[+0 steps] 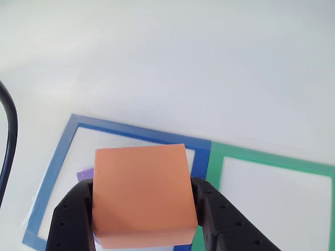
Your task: Tower of hanoi
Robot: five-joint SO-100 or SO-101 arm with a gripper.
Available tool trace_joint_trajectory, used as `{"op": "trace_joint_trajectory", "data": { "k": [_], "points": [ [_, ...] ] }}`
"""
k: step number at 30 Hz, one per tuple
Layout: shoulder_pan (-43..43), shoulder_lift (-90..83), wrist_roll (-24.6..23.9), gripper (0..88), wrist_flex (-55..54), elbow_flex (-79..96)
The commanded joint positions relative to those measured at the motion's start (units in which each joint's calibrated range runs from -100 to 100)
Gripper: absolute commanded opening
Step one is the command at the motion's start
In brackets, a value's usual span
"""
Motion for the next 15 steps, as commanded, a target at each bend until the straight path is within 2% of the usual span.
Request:
{"op": "trace_joint_trajectory", "data": {
  "k": [1,7,15],
  "points": [
    [-2.34,8.23,0.98,9.1,-14.46,-0.5],
    [-4.02,18.97,0.98,9.0,-25.3,-1.32],
    [-4.71,26.74,0.98,8.9,-30.32,-2.96]
  ]
}}
